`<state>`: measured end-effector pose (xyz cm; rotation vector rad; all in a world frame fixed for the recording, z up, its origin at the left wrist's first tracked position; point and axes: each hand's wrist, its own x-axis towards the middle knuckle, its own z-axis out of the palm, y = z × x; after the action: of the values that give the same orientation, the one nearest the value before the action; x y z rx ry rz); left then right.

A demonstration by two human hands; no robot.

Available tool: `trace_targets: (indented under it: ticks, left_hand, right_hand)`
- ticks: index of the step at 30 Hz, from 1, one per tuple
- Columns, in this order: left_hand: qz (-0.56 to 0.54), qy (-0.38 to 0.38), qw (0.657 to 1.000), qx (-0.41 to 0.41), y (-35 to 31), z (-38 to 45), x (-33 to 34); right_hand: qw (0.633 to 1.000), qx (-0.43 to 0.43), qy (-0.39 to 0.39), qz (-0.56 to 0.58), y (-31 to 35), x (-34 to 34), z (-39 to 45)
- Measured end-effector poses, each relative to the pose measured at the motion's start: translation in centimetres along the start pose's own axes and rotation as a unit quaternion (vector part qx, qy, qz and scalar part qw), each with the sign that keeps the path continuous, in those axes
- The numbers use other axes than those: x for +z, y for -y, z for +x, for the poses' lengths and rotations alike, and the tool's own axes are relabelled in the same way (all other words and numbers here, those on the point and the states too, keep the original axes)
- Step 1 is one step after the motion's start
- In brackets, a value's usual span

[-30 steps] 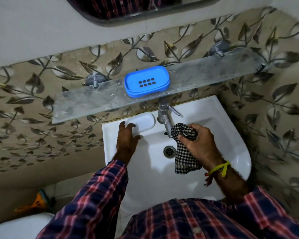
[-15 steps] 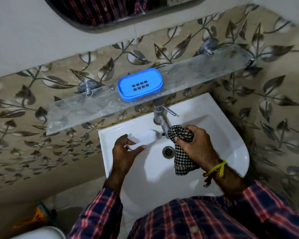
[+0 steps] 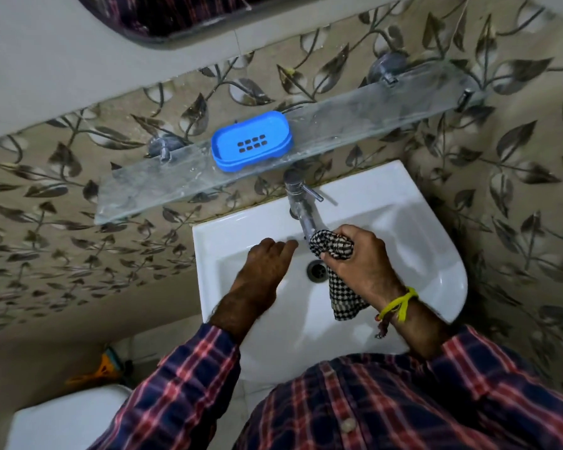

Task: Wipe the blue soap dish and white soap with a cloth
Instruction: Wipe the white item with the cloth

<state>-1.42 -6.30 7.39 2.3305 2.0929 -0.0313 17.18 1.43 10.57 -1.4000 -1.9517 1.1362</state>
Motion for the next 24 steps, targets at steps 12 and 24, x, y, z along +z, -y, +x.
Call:
trace_targets:
  ticks: [12,24]
  left_hand:
    - [-0.743,-0.136,0.628,-0.189,-3.3,-1.5,-2.7]
    - [-0.833,-0.185,0.473,-0.219,-7.1,-0.7,-5.5]
  right_hand:
    - [0.984,-0.024,0.113,0.133,2.2,-0.1,0.1]
    - [0.834,0.224,0.149,0.482,7.8,-1.0,0.2]
